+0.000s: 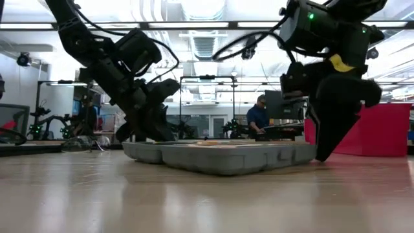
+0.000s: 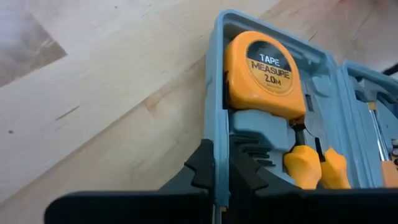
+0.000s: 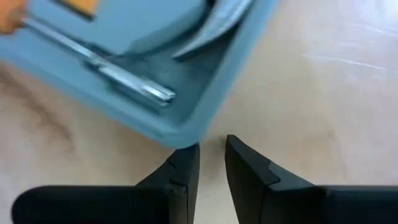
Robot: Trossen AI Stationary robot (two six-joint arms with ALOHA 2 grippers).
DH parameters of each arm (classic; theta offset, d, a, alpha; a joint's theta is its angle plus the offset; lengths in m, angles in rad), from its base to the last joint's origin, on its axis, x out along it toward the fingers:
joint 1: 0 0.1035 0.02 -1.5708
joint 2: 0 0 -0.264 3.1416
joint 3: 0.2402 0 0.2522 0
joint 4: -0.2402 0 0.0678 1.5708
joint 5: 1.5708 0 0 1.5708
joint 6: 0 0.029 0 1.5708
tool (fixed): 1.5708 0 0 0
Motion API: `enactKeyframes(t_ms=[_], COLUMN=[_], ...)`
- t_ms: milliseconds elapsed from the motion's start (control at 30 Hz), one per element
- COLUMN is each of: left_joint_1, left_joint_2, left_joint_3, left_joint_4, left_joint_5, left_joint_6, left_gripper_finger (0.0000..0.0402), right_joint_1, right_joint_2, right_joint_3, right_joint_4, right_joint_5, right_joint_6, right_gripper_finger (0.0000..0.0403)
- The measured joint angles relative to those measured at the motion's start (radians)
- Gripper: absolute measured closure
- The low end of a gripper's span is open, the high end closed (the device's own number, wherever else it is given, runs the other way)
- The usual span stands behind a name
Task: Prefit tool cases
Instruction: Close the gray pre-fit tool case
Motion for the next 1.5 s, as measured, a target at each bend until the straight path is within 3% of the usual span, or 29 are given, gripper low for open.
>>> enactKeyframes(t_ms=[233, 667, 1100, 1500], left_joint_1=[0.0, 0.0, -0.004, -0.033], left_joint_2=[0.0, 0.0, -0.032, -0.113], left_joint_3=[0.078, 0.273, 0.299, 0.312], left_joint_4=[-0.108, -0.368, -0.404, -0.415], left_joint_5=[0.002, -0.001, 0.009, 0.055], left_joint_6=[0.045, 0.164, 0.153, 0.108], left_gripper_finger=[0.0397, 0.0394, 0.0393, 0.0393], right_joint_1=[0.04, 0.08, 0.07, 0.039], right_joint_2=[-0.003, -0.003, 0.002, 0.002], right_joint_3=[0.001, 0.001, 0.001, 0.001], right_joint_4=[0.027, 0.151, 0.156, 0.166], right_joint_5=[-0.047, -0.126, -0.05, -0.035], right_joint_6=[-0.019, 0.01, 0.021, 0.011], right_gripper_finger=[0.0354, 0.0332, 0.0354, 0.0327])
